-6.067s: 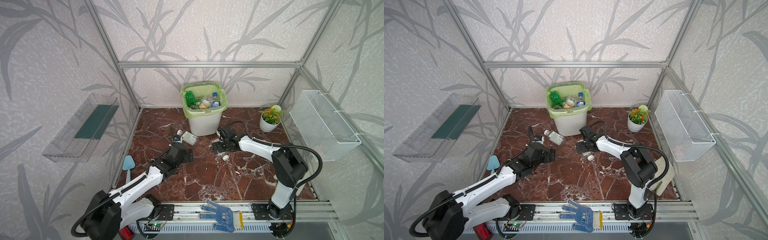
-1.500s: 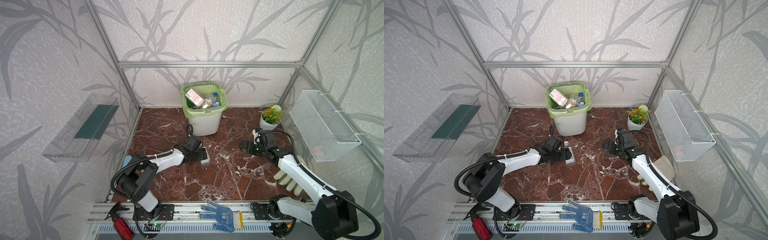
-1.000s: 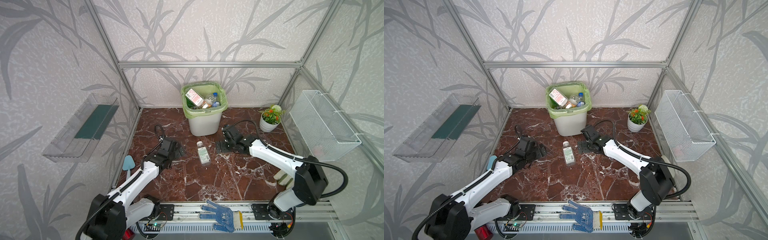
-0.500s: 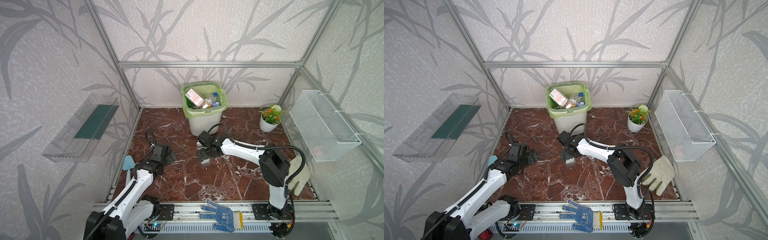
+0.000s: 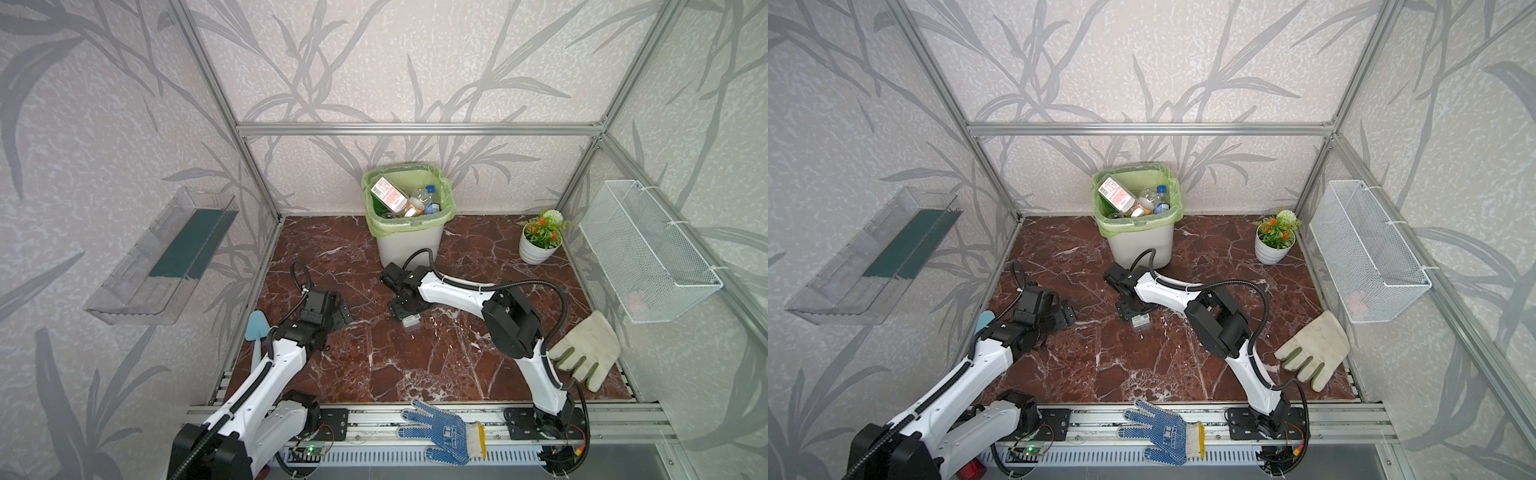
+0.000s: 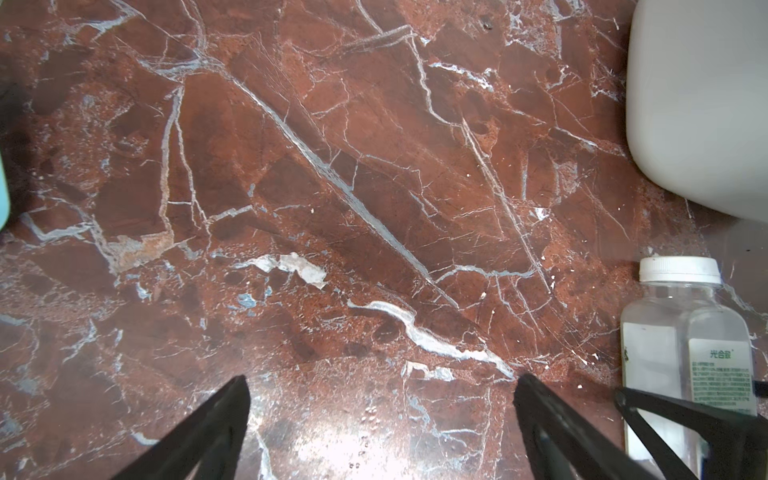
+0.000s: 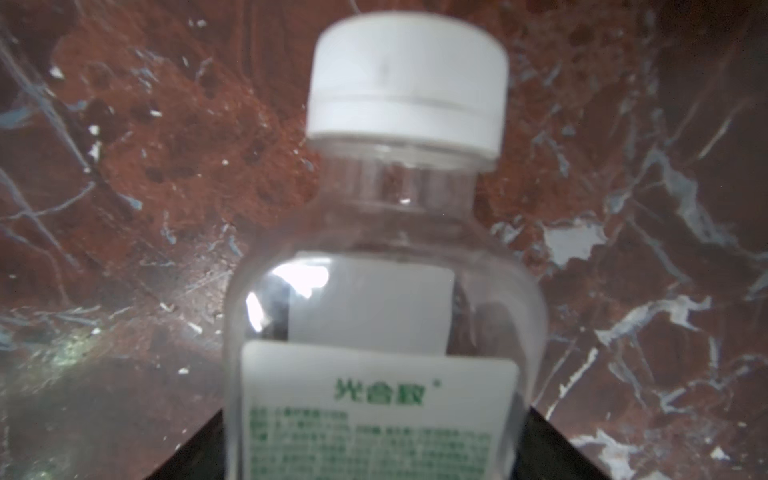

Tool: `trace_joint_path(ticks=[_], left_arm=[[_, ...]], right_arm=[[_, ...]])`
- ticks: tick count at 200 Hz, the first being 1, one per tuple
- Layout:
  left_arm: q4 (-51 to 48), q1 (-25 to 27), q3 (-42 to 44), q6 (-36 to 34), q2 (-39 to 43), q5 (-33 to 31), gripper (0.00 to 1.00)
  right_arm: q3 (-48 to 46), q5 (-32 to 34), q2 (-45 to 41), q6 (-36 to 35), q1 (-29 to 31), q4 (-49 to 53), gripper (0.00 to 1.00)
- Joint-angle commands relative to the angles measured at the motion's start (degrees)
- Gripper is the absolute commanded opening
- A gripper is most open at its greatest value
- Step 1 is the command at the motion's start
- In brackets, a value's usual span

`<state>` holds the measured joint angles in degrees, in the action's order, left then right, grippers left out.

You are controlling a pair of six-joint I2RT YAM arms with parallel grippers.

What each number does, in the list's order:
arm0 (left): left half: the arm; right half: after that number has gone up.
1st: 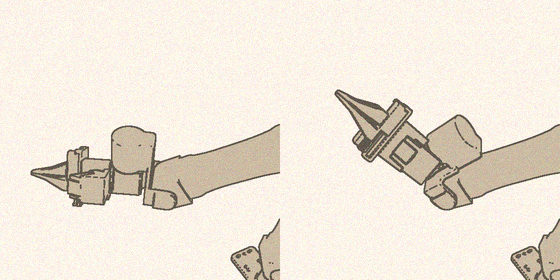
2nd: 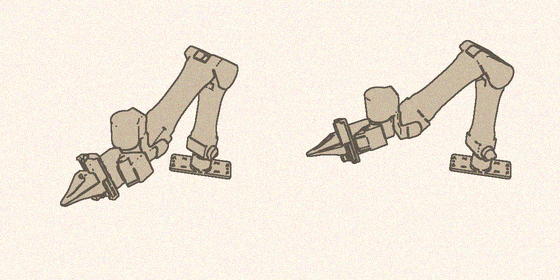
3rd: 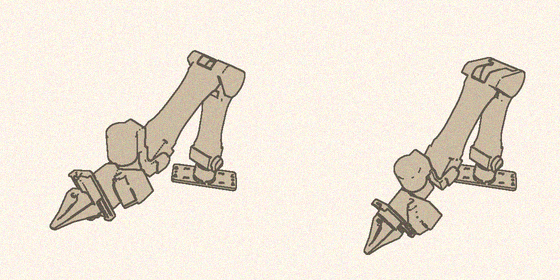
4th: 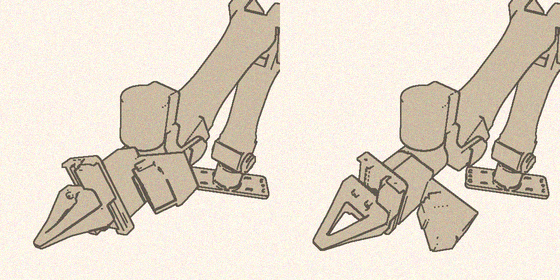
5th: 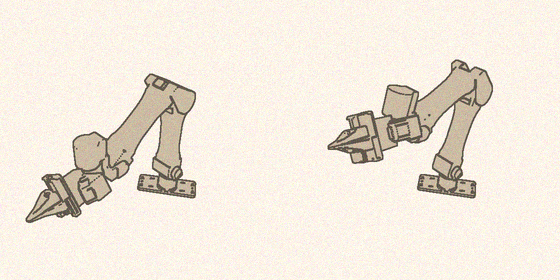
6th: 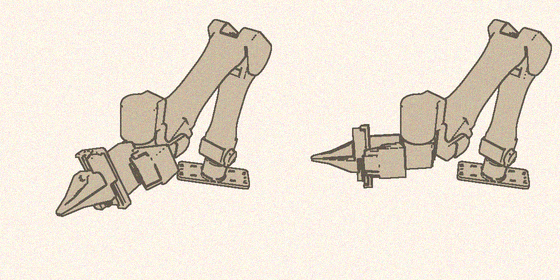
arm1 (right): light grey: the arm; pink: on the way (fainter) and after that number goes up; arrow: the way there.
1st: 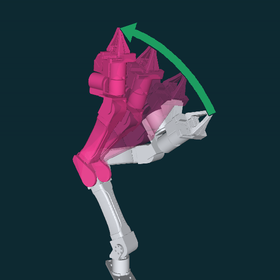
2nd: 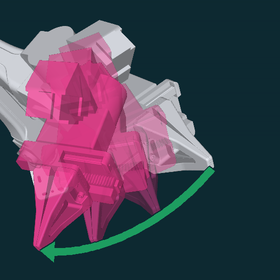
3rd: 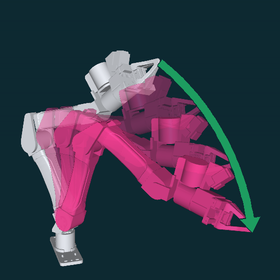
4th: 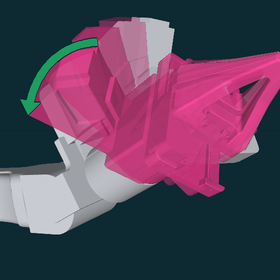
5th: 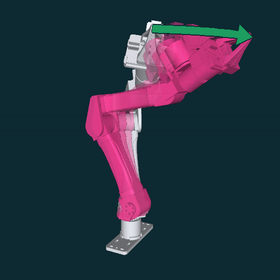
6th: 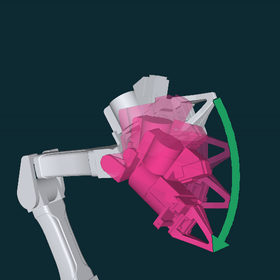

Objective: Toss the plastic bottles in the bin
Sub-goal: 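Lift the green-labelled bottle with the right gripper over the bin and release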

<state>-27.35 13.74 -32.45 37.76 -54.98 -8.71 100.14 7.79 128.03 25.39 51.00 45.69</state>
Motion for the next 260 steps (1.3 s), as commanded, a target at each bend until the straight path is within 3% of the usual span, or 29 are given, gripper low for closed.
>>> trace_joint_path(ticks=[1,57,102,138,169,183,214,238,260], left_arm=[[0.17,-0.36,0.83,-0.58,-0.48,-0.08,0.99],[1.4,-0.43,0.56,-1.23,-2.65,0.9,0.99],[4.24,-0.42,-0.41,-1.51,-8.19,1.47,0.99],[9.79,-0.37,-1.24,-2.51,-13.66,6.75,0.99],[9.61,-0.37,-4.2,-2.41,-18.88,9.37,0.99],[9.57,-0.38,-5.35,-2.56,-21.03,10.45,0.99],[10.45,-0.33,-5.87,-2.23,-23.23,11.69,0.99],[10.83,-0.38,-5.54,-1.99,-22.75,11.53,0.99],[10.32,-0.33,-5.43,-1.99,-22.28,10.6,0.99]], right_arm=[[2.12,0.57,1.39,-1.39,0.32,4.49,0.74],[-0.32,0.25,-8.2,-3.24,0.73,3.31,0.45],[-3.51,2.07,-25.82,-9.16,1.38,-2.19,0.44],[-10.9,5.62,-44.87,-21.58,1.45,-22.25,0.45],[-5.26,9.65,-49.54,-35.32,-0.55,-30.0,0.49],[-3.48,7.9,-49.78,-37.67,-3.83,-36.02,0.49],[7.7,-3.27,-41.65,-30.59,-14.46,-37.48,0.49],[21.09,-9.57,-27.85,-27.45,-16.98,-28.39,0.49],[35.98,-9.74,-13.45,-26.9,-17.03,-13.22,0.51]])
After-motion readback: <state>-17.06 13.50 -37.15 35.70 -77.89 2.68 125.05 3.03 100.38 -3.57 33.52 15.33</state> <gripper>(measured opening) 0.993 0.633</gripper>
